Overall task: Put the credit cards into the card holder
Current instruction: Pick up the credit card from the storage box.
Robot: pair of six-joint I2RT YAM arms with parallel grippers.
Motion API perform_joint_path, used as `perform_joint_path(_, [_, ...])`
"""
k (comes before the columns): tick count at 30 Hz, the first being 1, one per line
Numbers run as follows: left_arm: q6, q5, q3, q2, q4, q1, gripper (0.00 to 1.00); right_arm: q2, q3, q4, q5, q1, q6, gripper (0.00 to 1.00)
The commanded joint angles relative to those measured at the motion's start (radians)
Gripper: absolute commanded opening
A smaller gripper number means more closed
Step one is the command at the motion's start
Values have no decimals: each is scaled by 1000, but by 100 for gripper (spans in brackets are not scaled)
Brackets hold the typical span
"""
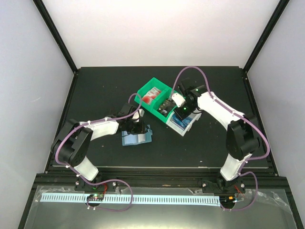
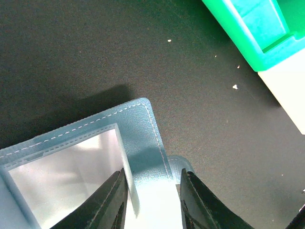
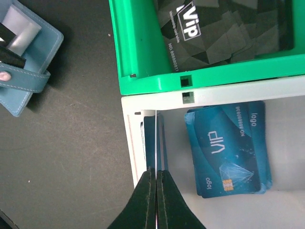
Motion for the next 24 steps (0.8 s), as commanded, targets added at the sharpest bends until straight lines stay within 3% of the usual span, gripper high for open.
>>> perform_joint_path(1, [-4, -14, 20, -19, -5, -12, 33, -85, 14, 50, 25, 2, 33, 1])
perform_joint_path(13, [-14, -42, 14, -60, -26, -12, 35, -299, -65, 197, -67, 23, 161, 1])
perform_joint_path(24, [-2, -100, -19, -171, -90, -11, 38, -492, -392, 650, -178, 166, 605, 1])
